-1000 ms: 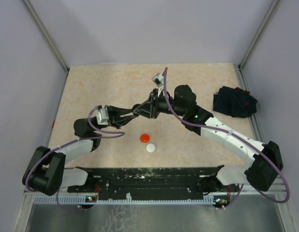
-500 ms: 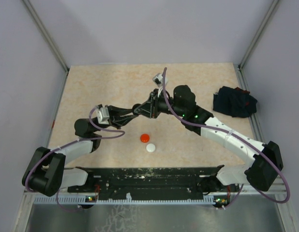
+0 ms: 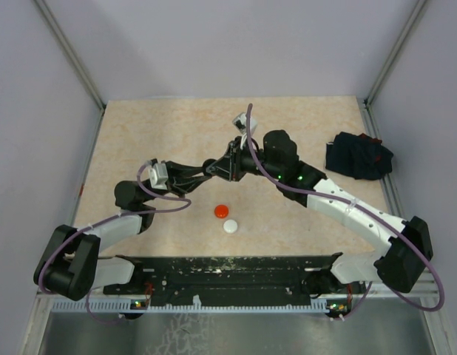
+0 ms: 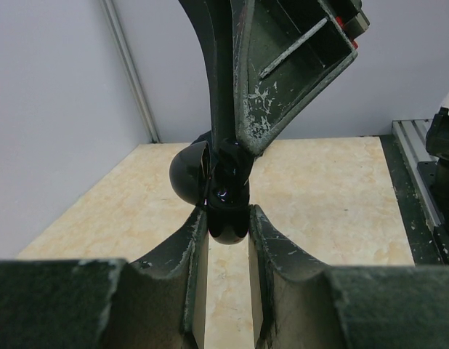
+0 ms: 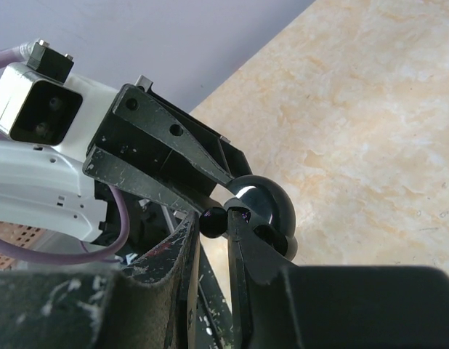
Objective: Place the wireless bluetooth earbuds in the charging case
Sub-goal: Place the earbud in the charging case.
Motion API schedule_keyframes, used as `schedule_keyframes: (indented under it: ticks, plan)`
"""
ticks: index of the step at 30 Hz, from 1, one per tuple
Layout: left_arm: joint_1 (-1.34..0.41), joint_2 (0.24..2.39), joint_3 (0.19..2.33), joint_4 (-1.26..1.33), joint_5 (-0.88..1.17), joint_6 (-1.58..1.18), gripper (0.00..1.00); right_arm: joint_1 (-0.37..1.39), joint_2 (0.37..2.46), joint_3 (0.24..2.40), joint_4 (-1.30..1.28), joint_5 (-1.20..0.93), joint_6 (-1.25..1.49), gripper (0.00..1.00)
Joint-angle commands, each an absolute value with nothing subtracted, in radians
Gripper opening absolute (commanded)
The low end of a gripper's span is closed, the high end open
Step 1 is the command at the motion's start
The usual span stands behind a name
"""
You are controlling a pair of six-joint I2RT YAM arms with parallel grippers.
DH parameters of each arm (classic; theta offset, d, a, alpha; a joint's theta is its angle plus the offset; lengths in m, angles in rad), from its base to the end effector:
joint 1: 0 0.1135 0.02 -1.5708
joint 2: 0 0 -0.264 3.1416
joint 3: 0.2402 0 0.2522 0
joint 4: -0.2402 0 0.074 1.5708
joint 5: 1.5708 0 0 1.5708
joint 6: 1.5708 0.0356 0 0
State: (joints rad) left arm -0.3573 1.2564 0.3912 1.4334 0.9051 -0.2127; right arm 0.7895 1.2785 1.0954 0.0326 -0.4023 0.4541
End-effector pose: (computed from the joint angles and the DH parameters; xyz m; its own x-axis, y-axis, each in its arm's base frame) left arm 0.1999 -0.1045 0.2687 0.3161 -0.2572 -0.9132 0.9246 0.2992 0.2358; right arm 0.2023 0.2237 0.3647 -0.5010 0.0680 -0.8627 -0.7858 0.3820 0.4865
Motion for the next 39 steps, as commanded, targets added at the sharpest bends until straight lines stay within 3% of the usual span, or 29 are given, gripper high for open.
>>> schedule_keyframes:
  ticks: [1,15,26,39]
  plan:
    - [-0.353,1.230,0.408,1.500,0.896,-0.217,0.00,0.792,1.287,1.131,-0.063,-0.331,0.410,0.12]
    - [-0.354,1.252,0.411,1.559,0.932,-0.274,0.00,0.792,1.317,1.175,-0.171,-0.230,0.397,0.12]
    - [-0.363,1.211,0.410,1.464,0.953,-0.185,0.00,0.791,1.342,1.208,-0.234,-0.173,0.419,0.12]
    - [-0.370,1.219,0.394,1.447,0.899,-0.168,0.00,0.792,1.336,1.191,-0.162,-0.252,0.410,0.15]
